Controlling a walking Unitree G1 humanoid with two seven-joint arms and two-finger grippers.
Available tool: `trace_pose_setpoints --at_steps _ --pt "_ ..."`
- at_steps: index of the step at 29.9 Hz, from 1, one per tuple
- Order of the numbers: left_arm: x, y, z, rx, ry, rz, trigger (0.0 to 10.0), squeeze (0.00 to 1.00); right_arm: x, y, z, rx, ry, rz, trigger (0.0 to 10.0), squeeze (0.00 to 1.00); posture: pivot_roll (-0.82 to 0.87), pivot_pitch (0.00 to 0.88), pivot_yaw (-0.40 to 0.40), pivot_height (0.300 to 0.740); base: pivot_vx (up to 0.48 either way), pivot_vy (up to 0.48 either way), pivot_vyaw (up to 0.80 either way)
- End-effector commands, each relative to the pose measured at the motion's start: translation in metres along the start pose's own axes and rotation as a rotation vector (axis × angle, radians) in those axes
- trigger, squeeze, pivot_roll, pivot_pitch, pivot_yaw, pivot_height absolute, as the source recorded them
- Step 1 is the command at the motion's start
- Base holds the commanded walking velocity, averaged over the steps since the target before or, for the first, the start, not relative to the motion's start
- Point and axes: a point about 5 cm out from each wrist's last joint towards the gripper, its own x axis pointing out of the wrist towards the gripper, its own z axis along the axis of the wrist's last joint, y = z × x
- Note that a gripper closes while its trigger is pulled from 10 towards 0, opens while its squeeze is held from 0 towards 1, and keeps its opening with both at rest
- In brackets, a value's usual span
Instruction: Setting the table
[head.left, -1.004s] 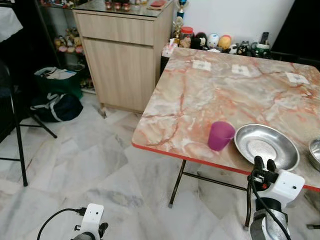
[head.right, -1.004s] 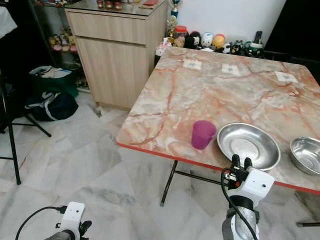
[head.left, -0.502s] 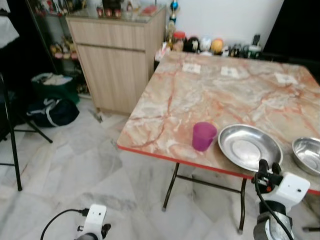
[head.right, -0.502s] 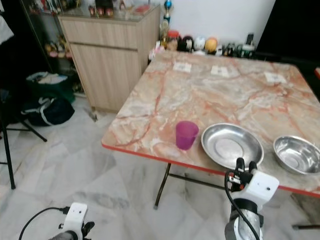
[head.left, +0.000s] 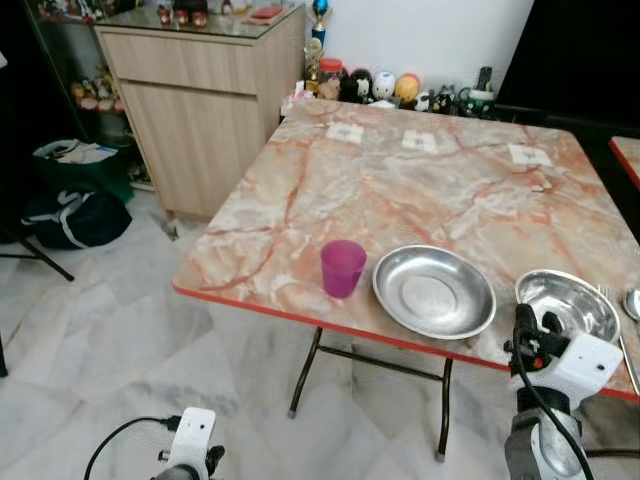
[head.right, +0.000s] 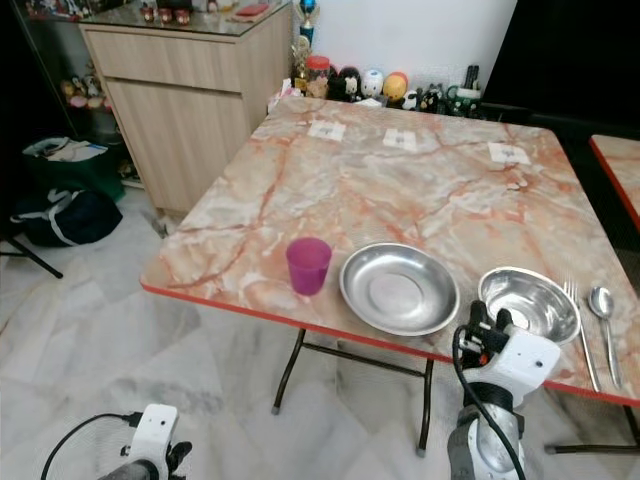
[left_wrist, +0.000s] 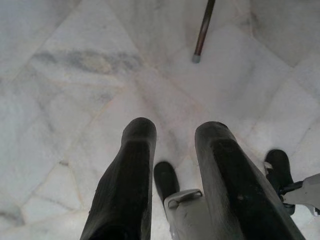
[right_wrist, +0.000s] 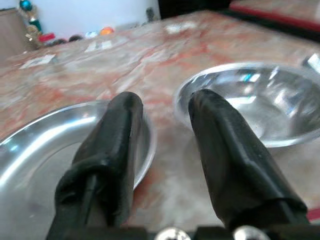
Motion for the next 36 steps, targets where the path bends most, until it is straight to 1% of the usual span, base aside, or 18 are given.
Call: trace_pose_setpoints --at_steps 1,4,6,8,9,10,11,12,13,16,21,23,26,27,31,33,34,36 --pt "-0.002 0.007 -0.005 0.018 0.019 0.012 10.0 0.00 0.003 0.007 0.000 0.066 0.022 0.016 10.0 1.00 0.00 0.000 -0.069 0.740 0.000 0.000 0.00" --pt "-0.002 0.006 -0.005 0.017 0.020 0.011 10.0 0.00 0.003 0.010 -0.003 0.103 0.051 0.040 10.0 1.00 0.00 0.000 -0.070 0.740 0.000 0.000 0.00" --pt "-0.002 0.006 -0.006 0.018 0.021 0.012 10.0 0.00 0.003 0.011 -0.009 0.096 0.090 0.045 10.0 1.00 0.00 0.000 -0.071 0.740 0.000 0.000 0.00" --pt "-0.002 0.006 -0.006 0.017 0.021 0.011 10.0 0.00 0.003 0.010 -0.009 0.097 0.088 0.042 10.0 1.00 0.01 0.000 -0.073 0.740 0.000 0.000 0.00" --pt "-0.002 0.006 -0.006 0.016 0.020 0.011 10.0 0.00 0.002 0.010 -0.011 0.120 0.096 0.036 10.0 0.80 0.01 0.000 -0.074 0.740 0.000 0.000 0.00" --pt "-0.002 0.006 -0.006 0.016 0.020 0.011 10.0 0.00 0.002 0.010 -0.011 0.120 0.096 0.036 10.0 0.80 0.01 0.000 -0.074 0.740 0.000 0.000 0.00" --pt "-0.002 0.005 -0.006 0.016 0.020 0.011 10.0 0.00 0.003 0.009 -0.011 0.128 0.102 0.027 10.0 0.09 0.01 0.000 -0.074 0.740 0.000 0.000 0.00" --pt "-0.002 0.005 -0.006 0.015 0.020 0.011 10.0 0.00 0.003 0.008 -0.012 0.132 0.104 0.021 10.0 0.00 0.01 0.000 -0.072 0.740 0.000 0.000 0.00" --pt "-0.002 0.005 -0.007 0.015 0.020 0.011 10.0 0.00 0.003 0.008 -0.012 0.135 0.106 0.017 10.0 0.00 0.01 0.000 -0.073 0.740 0.000 0.000 0.00" --pt "-0.003 0.006 -0.009 0.019 0.027 0.007 10.0 0.00 0.010 0.004 -0.012 0.194 0.111 -0.031 10.0 0.00 0.01 0.000 -0.063 0.740 0.000 0.000 0.00" --pt "-0.004 0.007 -0.009 0.021 0.028 0.010 10.0 0.00 0.021 0.003 -0.011 0.228 0.108 -0.053 10.0 0.00 0.01 0.000 -0.062 0.740 0.000 0.000 0.00" --pt "-0.004 0.007 -0.009 0.021 0.028 0.011 10.0 0.00 0.024 0.002 -0.011 0.228 0.110 -0.066 10.0 0.00 0.01 0.000 -0.062 0.740 0.000 0.000 0.00" --pt "-0.003 0.009 -0.007 0.022 0.023 0.017 10.0 0.00 0.033 0.007 -0.007 0.237 0.105 -0.064 10.0 0.00 0.02 0.000 -0.057 0.740 0.000 0.000 0.00" --pt "-0.003 0.009 -0.007 0.022 0.023 0.017 10.0 0.00 0.033 0.007 -0.007 0.237 0.105 -0.064 10.0 0.00 0.02 0.000 -0.057 0.740 0.000 0.000 0.00" --pt "-0.004 0.012 -0.007 0.027 0.024 0.022 10.0 0.00 0.045 0.014 -0.011 0.176 0.127 -0.036 10.0 0.00 0.01 0.000 -0.039 0.740 0.000 0.000 0.00" --pt "-0.004 0.013 -0.008 0.029 0.027 0.024 10.0 0.00 0.050 0.013 -0.011 0.199 0.126 -0.054 10.0 0.00 0.02 0.000 -0.039 0.740 0.000 0.000 0.00" --pt "-0.004 0.014 -0.008 0.030 0.029 0.028 10.0 0.00 0.055 0.011 -0.010 0.221 0.134 -0.090 10.0 0.00 0.03 0.000 -0.044 0.740 0.000 0.000 0.00" --pt "-0.004 0.015 -0.008 0.030 0.028 0.028 10.0 0.00 0.056 0.012 -0.010 0.229 0.138 -0.092 10.0 0.00 0.03 0.000 -0.043 0.740 0.000 0.000 0.00"
